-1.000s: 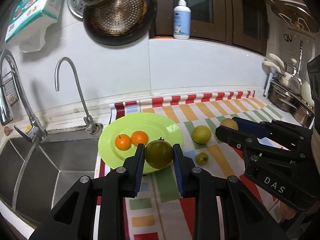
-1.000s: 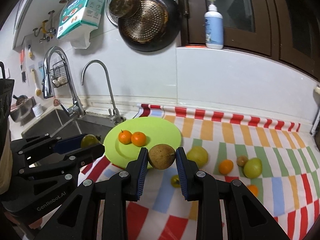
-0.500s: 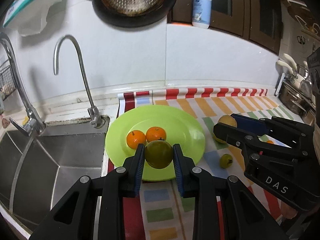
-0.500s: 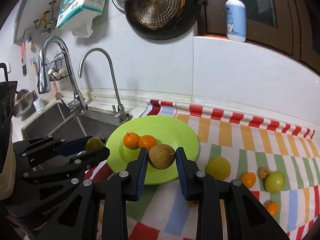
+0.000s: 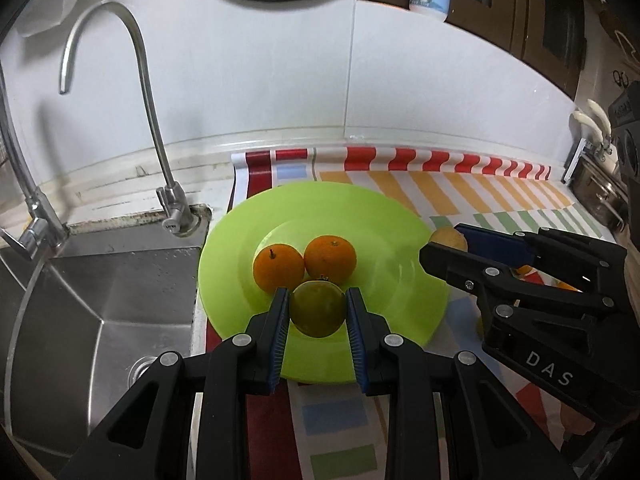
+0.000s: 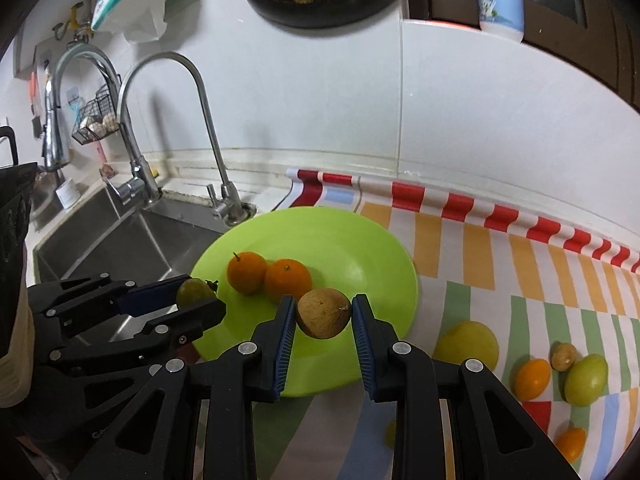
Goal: Organize fruits
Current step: 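Carry the lime and pear to the green plate and release them, then withdraw both tools from the plate toward the remaining fruits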
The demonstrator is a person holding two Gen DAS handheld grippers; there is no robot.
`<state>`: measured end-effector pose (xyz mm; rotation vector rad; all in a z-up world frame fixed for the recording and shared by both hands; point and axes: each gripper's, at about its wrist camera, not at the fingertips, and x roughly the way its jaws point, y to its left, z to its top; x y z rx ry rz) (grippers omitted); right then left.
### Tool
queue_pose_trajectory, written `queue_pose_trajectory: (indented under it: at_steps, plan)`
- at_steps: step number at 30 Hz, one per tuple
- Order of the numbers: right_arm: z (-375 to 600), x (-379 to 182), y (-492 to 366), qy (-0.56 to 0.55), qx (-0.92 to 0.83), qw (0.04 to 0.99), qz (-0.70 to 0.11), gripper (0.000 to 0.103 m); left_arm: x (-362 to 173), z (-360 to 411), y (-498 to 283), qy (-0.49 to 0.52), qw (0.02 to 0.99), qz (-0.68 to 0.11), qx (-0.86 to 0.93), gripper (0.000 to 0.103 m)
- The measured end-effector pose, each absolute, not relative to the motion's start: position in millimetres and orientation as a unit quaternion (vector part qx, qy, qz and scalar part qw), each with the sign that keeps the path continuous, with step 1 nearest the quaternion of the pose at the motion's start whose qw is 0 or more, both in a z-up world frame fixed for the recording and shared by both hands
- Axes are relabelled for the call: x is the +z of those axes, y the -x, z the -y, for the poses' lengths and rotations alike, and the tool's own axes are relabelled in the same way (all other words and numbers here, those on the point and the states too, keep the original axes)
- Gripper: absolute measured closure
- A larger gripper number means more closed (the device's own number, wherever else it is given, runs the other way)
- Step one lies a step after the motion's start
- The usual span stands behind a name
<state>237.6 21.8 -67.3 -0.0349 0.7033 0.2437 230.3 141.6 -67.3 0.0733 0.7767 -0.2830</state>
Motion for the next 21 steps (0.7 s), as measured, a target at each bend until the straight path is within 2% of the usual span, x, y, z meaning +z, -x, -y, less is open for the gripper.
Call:
queue_pose_trajectory:
  at_steps: [5, 9, 16, 21]
  plan:
    - [-21.8, -75.6, -249.2, 0.012, 0.117, 0.928, -0.353, 0.073, -72.9, -143.7, -241.3, -0.027, 0.911, -0.388, -0.139, 0.072]
    - [-18.5, -76.4, -252.7, 0.006, 0.107, 0.928, -0.356, 0.063, -70.7, -145.5, -241.2, -0.028, 0.913, -0.384, -0.132, 0.068]
    - [-8.7, -65.6, -236.4, 0.003, 0.097, 0.936, -0.34, 0.063, -62.7, -148.0, -224.6, -0.027, 0.918, -0.376, -0.119, 0.066]
    - [-2.4, -55.4, -216.6, -0.002, 0.09, 0.941, -0.328, 0.061, -50.7, -145.2, -204.5, -0.027, 0.925, -0.362, -0.117, 0.06]
